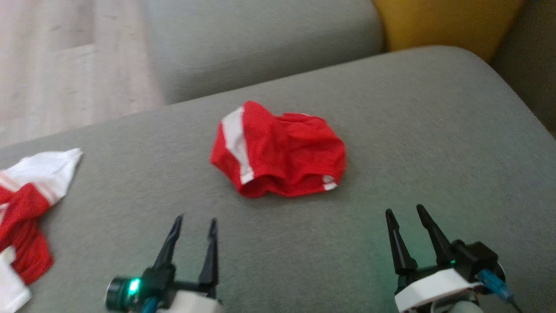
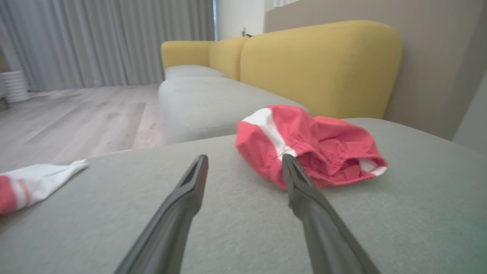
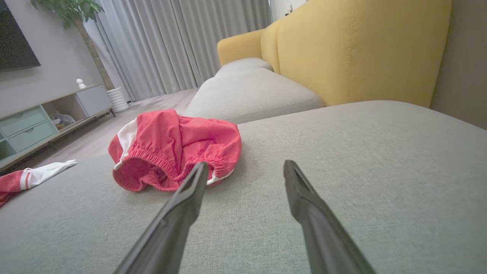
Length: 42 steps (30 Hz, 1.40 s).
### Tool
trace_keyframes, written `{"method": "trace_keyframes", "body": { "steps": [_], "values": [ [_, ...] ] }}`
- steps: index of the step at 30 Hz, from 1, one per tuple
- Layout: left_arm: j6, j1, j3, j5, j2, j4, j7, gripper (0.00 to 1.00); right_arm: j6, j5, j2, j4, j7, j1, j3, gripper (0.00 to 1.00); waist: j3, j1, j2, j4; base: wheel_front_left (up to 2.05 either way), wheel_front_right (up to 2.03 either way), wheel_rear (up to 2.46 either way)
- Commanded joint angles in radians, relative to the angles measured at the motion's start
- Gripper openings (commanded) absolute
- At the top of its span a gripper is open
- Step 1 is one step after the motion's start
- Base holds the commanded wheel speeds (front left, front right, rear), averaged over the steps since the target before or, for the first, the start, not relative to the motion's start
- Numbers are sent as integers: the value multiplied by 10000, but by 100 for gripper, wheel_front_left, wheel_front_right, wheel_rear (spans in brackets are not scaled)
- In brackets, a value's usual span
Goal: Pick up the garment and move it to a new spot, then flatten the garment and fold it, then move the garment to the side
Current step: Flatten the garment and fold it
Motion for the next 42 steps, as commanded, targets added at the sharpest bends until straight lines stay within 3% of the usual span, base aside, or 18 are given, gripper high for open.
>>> {"method": "trace_keyframes", "body": {
  "steps": [1, 14, 18, 25, 29, 30, 32, 42],
  "values": [
    [-119, -800, 117, 163, -28, -166, -51, 100, -7, 9, -33, -372, -38, -598, 284, 100, 431, 0, -1, -804, 0, 0, 0],
    [-960, -3166, -1553, 1131, -28, 2868, -51, 100, -7, 440, -33, -629, -38, -932, 544, 100, 1460, 0, -1, -3492, 0, 0, 0],
    [-826, -4274, -1996, 1597, -27, 4112, -51, 100, -7, 643, -33, -935, -38, -894, 214, 100, 1995, 0, -1, -3659, 0, 0, 0],
    [-140, -5992, -2246, 2332, 308, 5792, -51, 100, -7, 1009, -33, -1239, -38, -855, -108, 100, 2823, 0, -1, -3773, 0, 0, 0],
    [-225, -6421, -2345, 2284, 357, 6205, -51, 100, -7, 1097, -33, -1285, -38, -850, -167, 100, 2970, 0, -1, -3782, 0, 0, 0],
    [-261, -6478, -2382, 2253, 357, 6102, -51, 55, -7, 1100, -33, -1289, -38, -852, -173, 100, 2982, 0, -1, -3778, 0, 0, 0],
    [-349, -6503, -2509, 2207, 350, 5750, -51, 0, -7, 1088, -33, -1266, -38, -898, -150, 100, 2966, 0, -1, -3762, 0, 0, 0],
    [-1021, -6691, -2854, 1105, 59, 2212, -51, 0, -7, 788, -33, -888, -38, -1104, 474, 100, 2155, 0, -1, -3511, 0, 0, 0]
  ]
}}
